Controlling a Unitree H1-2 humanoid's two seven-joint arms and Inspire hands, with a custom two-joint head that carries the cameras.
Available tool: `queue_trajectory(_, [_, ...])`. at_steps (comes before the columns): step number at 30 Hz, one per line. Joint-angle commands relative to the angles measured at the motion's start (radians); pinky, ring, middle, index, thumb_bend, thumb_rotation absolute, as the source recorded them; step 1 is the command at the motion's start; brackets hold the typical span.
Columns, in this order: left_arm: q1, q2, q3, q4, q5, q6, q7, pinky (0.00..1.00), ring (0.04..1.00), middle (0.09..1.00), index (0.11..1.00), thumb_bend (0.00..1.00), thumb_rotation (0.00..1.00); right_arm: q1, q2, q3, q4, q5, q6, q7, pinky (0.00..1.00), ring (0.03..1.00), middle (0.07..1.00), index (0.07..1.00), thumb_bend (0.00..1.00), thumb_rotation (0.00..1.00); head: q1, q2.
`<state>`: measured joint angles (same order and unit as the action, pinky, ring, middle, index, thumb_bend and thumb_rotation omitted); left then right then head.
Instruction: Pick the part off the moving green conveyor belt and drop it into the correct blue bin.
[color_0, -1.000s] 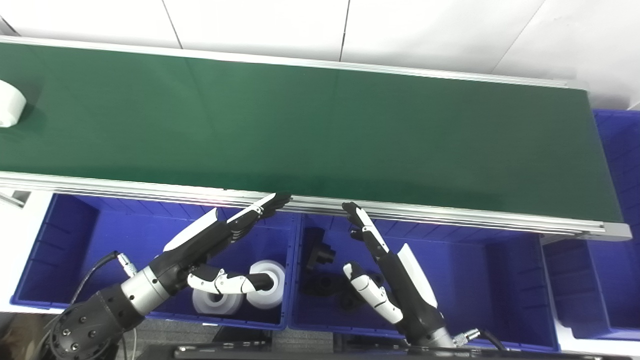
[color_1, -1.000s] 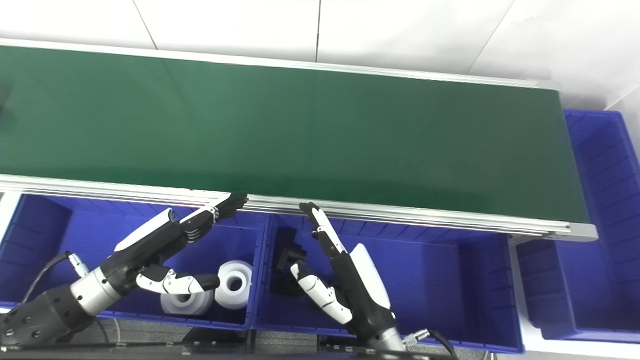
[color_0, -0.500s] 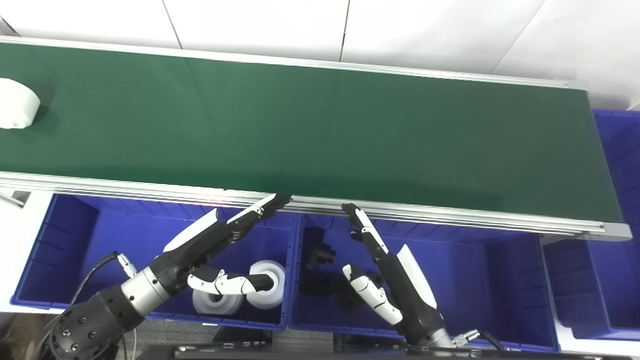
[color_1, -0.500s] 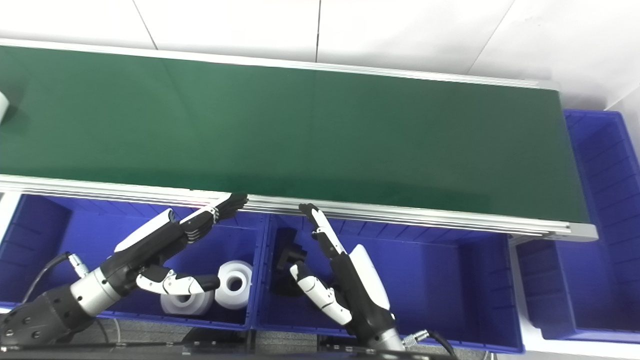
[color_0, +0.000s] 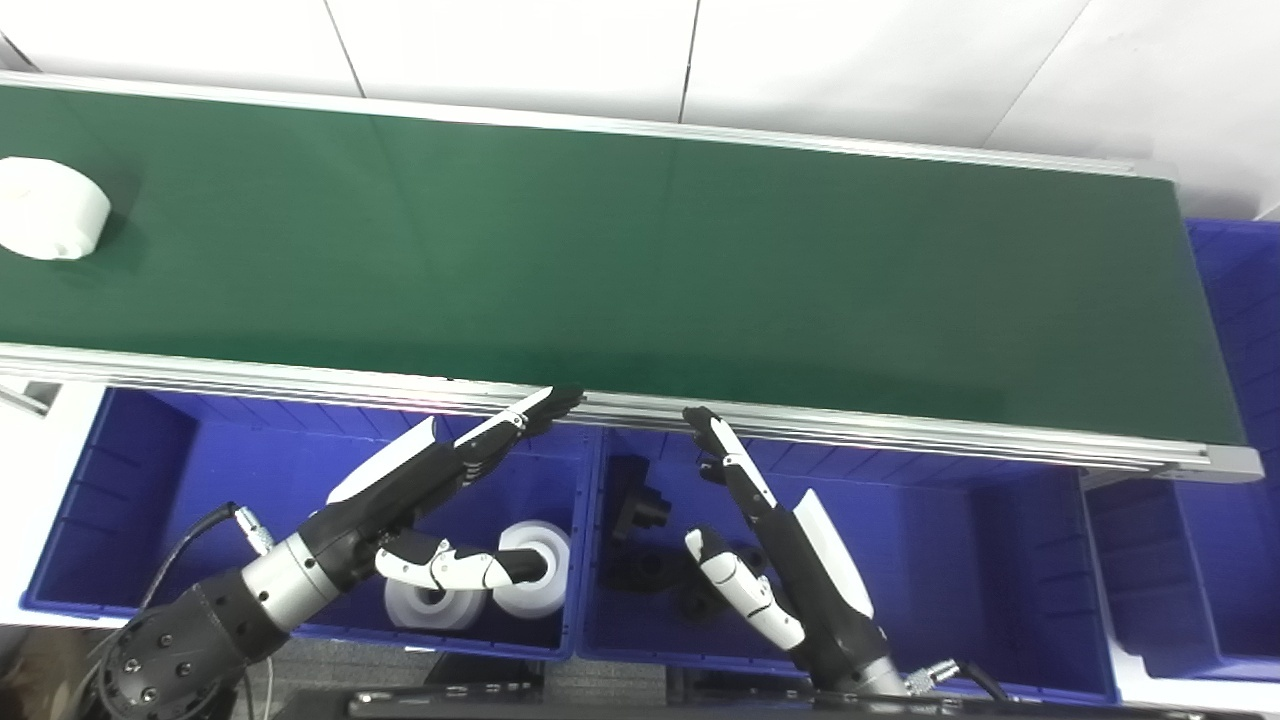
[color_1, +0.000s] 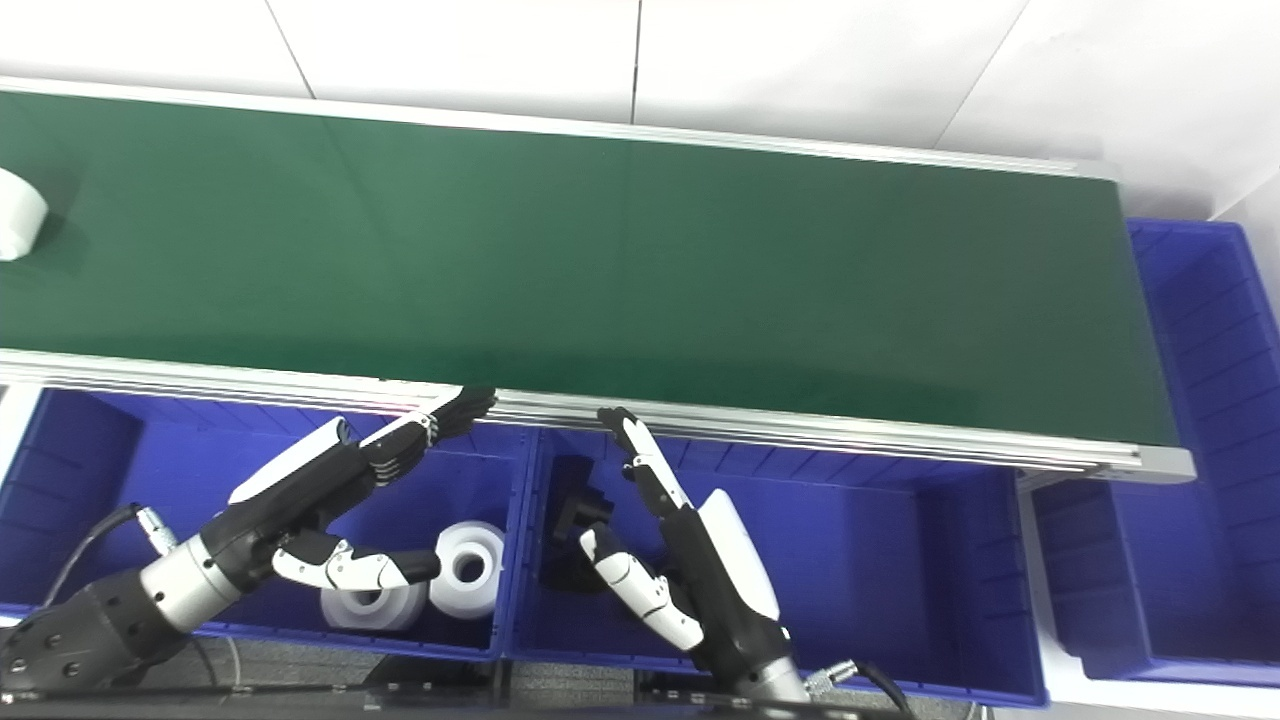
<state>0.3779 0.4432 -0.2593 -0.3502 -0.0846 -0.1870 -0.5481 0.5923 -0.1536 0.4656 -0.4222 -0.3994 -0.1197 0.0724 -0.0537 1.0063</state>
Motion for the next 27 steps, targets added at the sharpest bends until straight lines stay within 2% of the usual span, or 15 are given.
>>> queue_trajectory(1, [0.007,0.011,0.005,-0.022,-0.008,-0.019,0.008,1.0,1.0,1.0,1.0,0.36,0.42,0.007,0.004,0.004,-0.03,0.002,-0.052,-0.003,0.9,0.968,1.0,0.98,0.43,1.0,0.0,0.002])
queue_trajectory(6, [0.006,0.014,0.006,-0.022,-0.008,-0.024,0.006,1.0,1.0,1.0,1.0,0.37,0.44,0.009,0.005,0.005,-0.03,-0.002,-0.051,-0.004,0.9,0.967,1.0,0.978,0.43,1.0,-0.004,0.002])
queue_trajectory(12, [0.007,0.012,0.005,-0.022,-0.014,-0.024,0.006,1.0,1.0,1.0,1.0,0.37,0.4,0.01,0.005,0.005,-0.031,-0.004,-0.053,-0.006,0.89,0.964,1.0,0.978,0.43,1.0,-0.002,0.003])
queue_trajectory(22, [0.006,0.01,0.004,-0.022,-0.007,-0.022,0.008,1.0,1.0,1.0,1.0,0.37,0.4,0.008,0.004,0.003,-0.028,0.0,-0.052,-0.004,0.9,0.965,1.0,0.979,0.44,1.0,-0.001,0.002])
queue_trajectory(25, [0.006,0.005,0.003,-0.018,0.003,-0.028,0.012,1.0,1.0,1.0,1.0,0.37,0.42,0.009,0.002,0.001,-0.018,0.003,-0.062,-0.009,0.9,0.964,1.0,0.977,0.44,1.0,0.018,-0.015])
queue_trajectory(26, [0.007,0.002,0.001,-0.012,0.003,-0.037,0.012,1.0,1.0,1.0,1.0,0.37,0.42,0.01,-0.001,-0.001,-0.012,0.006,-0.069,-0.011,0.9,0.964,1.0,0.977,0.44,1.0,0.038,-0.04])
queue_trajectory(27, [0.007,-0.001,-0.001,-0.007,0.002,-0.044,0.012,1.0,1.0,1.0,1.0,0.36,0.41,0.01,-0.003,-0.001,-0.008,0.007,-0.073,-0.012,0.9,0.963,1.0,0.977,0.43,1.0,0.038,-0.04])
